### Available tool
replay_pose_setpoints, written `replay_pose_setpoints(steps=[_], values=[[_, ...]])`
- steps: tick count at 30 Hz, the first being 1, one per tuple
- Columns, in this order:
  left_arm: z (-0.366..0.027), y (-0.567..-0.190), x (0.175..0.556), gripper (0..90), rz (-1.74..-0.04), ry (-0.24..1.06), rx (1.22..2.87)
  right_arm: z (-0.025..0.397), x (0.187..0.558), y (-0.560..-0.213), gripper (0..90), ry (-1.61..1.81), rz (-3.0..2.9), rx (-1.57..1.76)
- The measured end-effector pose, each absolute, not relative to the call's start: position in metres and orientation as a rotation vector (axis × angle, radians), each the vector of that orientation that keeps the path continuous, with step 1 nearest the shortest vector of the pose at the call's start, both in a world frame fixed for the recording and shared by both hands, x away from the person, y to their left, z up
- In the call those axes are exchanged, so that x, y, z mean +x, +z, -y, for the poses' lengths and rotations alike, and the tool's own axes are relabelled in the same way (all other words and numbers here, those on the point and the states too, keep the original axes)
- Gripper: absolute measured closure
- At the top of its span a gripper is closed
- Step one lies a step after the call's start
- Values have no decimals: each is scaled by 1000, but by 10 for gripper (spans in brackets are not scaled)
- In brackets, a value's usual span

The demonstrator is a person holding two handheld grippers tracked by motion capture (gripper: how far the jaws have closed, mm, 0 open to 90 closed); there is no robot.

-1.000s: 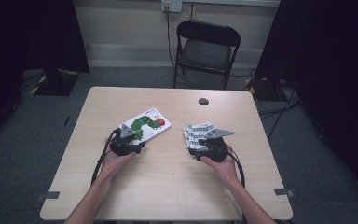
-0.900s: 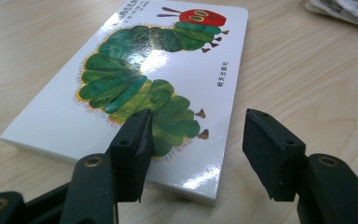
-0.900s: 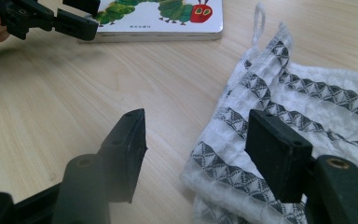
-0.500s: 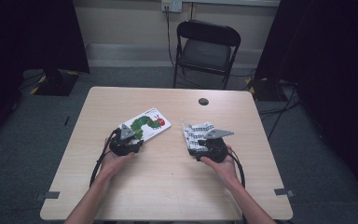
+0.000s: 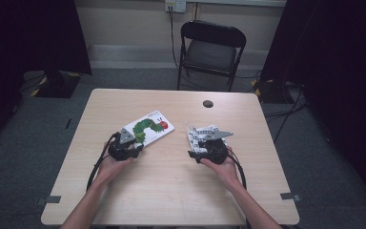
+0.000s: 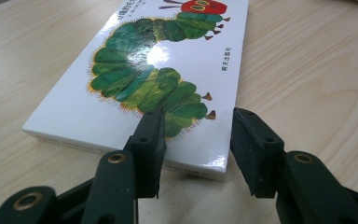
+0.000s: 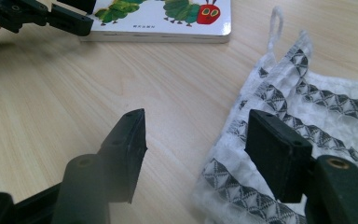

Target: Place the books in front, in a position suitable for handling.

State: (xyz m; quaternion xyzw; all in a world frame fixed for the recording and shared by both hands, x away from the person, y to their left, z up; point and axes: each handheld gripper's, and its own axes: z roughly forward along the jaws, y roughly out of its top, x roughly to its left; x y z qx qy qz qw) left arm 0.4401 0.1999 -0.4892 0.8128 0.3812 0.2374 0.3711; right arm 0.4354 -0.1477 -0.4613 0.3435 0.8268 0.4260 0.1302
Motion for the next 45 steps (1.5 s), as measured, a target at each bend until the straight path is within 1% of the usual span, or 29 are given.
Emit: replay_pose_setpoints(steps=[4, 8, 11, 14, 17, 21, 23, 29, 30, 31, 32, 33, 34, 35, 36, 37, 38, 41, 43, 44, 45], values=[[-198, -489, 438, 560, -968, 620, 2095, 144, 438, -462, 384, 1230, -2408, 995], [-199, -489, 434, 564, -969, 588, 2079, 138, 443, -460, 385, 1239, -2411, 982], [-196, -488, 430, 564, -956, 598, 2098, 131, 445, -458, 387, 1248, -2418, 963], [-194, -487, 424, 563, -934, 583, 2114, 124, 450, -456, 387, 1247, -2426, 949], [-194, -488, 420, 563, -937, 573, 2108, 123, 451, -456, 387, 1251, -2425, 953], [-191, -486, 412, 563, -924, 565, 2135, 122, 451, -456, 388, 1255, -2429, 950], [-190, -482, 408, 562, -919, 541, 2170, 122, 451, -456, 388, 1254, -2428, 949], [-194, -482, 397, 563, -916, 523, 2156, 120, 451, -455, 393, 1267, -2426, 947], [-196, -482, 392, 563, -905, 514, 2162, 119, 452, -455, 394, 1265, -2428, 944], [-198, -483, 390, 559, -926, 471, 2207, 118, 453, -455, 396, 1264, -2430, 937], [-200, -490, 386, 531, -934, 415, 2209, 116, 453, -455, 398, 1264, -2429, 940], [-206, -493, 381, 553, -972, 410, 2152, 115, 455, -456, 400, 1266, -2432, 938], [-206, -493, 381, 561, -972, 410, 2152, 113, 456, -457, 401, 1263, -2435, 943], [-212, -473, 364, 572, -1032, 501, 1910, 110, 457, -458, 400, 1253, -2441, 947], [-212, -456, 362, 573, -988, 519, 1867, 109, 457, -459, 403, 1262, -2440, 941], [-212, -456, 362, 536, -988, 519, 1867, 109, 457, -459, 403, 1262, -2440, 941], [-213, -441, 368, 479, -988, 522, 1887, 104, 459, -461, 403, 1264, -2444, 927], [-214, -444, 377, 483, -1021, 518, 1902, 99, 463, -462, 401, 1269, -2463, 928], [-209, -455, 388, 483, -1043, 479, 1924, 93, 468, -461, 404, 1276, -2462, 915], [-205, -461, 392, 486, -1070, 480, 1927, 89, 472, -462, 403, 1283, -2461, 910], [-199, -470, 398, 505, -1089, 472, 1927, 81, 482, -462, 400, 1286, -2464, 920]])
